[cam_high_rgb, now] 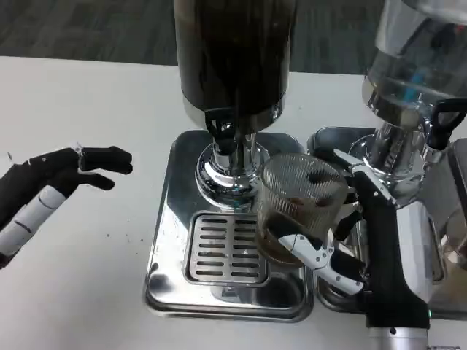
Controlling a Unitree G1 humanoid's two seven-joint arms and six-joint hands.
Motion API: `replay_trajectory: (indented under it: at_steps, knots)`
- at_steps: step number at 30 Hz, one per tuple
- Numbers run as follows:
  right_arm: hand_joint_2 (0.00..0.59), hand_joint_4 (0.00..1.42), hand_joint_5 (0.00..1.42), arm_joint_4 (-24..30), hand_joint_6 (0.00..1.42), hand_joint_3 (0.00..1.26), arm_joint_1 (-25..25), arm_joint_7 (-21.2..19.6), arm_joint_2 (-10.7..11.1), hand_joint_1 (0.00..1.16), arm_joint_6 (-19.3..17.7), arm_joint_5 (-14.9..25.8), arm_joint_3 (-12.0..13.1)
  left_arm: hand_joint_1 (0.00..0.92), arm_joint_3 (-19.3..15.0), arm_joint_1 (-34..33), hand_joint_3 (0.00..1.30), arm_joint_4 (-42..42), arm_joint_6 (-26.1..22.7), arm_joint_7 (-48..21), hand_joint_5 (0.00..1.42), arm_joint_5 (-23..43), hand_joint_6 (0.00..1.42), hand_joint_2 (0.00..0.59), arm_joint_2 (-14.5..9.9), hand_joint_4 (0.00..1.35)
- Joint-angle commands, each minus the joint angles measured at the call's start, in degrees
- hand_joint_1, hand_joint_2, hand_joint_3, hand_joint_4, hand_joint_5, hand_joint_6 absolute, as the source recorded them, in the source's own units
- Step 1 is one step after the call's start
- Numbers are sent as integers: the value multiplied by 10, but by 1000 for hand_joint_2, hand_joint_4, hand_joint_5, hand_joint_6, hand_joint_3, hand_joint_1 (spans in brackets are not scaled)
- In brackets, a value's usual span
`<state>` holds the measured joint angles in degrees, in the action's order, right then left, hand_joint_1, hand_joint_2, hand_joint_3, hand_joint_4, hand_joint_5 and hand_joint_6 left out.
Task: Grasp the cup under the faucet to collect the drink, then remove the cup.
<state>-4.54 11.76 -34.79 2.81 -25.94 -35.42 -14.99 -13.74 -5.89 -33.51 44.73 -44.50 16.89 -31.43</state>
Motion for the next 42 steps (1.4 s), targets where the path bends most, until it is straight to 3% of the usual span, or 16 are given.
replay_trajectory:
  at_steps: [1,8,19,24,32,42]
  knots:
    - [225,653,843,31,1077,521,10,-6,-1,705,-30,6,3,0,11,7,420,8,11,-4,299,-6,435,180,5,387]
    - [217,664,854,51,1092,532,31,7,3,711,-36,6,1,0,18,35,412,36,34,0,265,-10,419,191,4,325]
    - [214,671,854,89,1114,533,55,26,7,716,-45,10,5,0,9,70,257,58,111,11,77,-42,322,185,-21,78]
    - [214,671,854,98,1117,533,66,39,10,717,-51,20,8,0,-1,82,209,54,164,37,2,-87,271,178,-39,4]
    - [214,671,856,127,1118,537,89,51,12,718,-64,17,1,0,-11,98,117,47,251,101,0,-185,159,160,-74,0]
    - [214,671,871,141,1118,546,102,51,13,718,-68,11,7,0,17,117,102,50,259,132,0,-204,154,138,-94,0]
